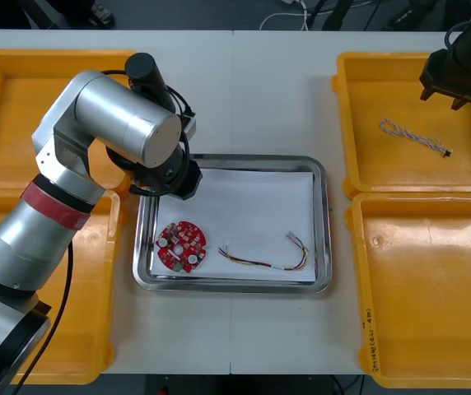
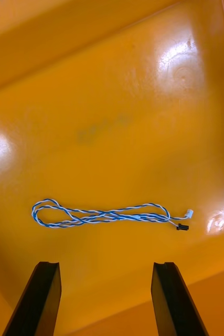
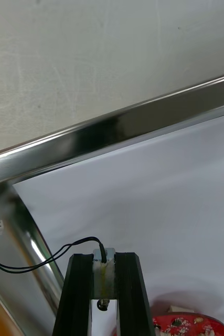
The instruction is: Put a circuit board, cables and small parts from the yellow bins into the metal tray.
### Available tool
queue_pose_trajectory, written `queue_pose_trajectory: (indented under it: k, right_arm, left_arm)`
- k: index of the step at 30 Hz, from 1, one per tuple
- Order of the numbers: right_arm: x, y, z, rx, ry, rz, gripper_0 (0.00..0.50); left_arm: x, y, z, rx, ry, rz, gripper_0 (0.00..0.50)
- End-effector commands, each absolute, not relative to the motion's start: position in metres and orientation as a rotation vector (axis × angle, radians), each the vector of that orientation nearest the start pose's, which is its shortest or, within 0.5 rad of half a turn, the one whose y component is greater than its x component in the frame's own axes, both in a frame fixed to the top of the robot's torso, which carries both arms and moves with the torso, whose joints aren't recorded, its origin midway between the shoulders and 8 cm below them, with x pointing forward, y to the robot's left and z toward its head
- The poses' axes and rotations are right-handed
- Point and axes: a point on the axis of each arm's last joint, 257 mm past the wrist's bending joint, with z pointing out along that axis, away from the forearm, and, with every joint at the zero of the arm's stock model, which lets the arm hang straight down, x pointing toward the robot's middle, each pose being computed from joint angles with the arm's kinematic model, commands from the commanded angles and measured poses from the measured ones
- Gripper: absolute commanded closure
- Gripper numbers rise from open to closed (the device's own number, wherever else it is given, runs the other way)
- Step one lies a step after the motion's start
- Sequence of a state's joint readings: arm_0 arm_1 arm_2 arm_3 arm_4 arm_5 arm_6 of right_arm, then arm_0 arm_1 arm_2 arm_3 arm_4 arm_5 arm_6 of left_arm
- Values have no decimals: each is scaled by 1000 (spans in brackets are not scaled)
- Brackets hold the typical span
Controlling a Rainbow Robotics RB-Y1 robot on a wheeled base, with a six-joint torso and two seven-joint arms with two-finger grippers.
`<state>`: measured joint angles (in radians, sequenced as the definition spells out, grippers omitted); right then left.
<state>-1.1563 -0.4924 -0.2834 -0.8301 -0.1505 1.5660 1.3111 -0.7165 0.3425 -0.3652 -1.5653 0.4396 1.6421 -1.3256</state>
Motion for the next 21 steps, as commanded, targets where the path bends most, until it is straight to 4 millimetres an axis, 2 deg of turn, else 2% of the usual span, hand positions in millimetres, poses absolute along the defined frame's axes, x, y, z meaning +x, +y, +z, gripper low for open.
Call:
queue_pose_trajectory:
  k: [1,3,12,13,14,15,16,18,21]
  right_arm:
    - [624,-361,-112,559,2553,42,0]
    - [624,-361,-115,549,2555,40,0]
    - [628,-375,-125,192,2580,-83,0]
    - [628,-377,-127,155,2581,-102,0]
    - [629,-377,-126,104,2579,-119,0]
    - [629,-378,-127,81,2580,-125,0]
    - [629,-378,-129,33,2581,-140,0]
    - [630,-379,-130,-65,2578,-167,0]
    - [631,-382,-136,-221,2569,-214,0]
  left_arm:
    - [510,114,-256,433,2658,12,499]
    - [509,113,-260,437,2659,15,499]
    - [508,114,-265,441,2663,26,493]
    - [508,114,-265,441,2663,26,451]
    - [508,114,-265,441,2663,26,374]
    - [509,115,-264,440,2662,27,333]
    - [509,115,-264,440,2662,27,223]
    - [509,116,-264,438,2661,30,86]
    - [510,117,-264,431,2660,32,0]
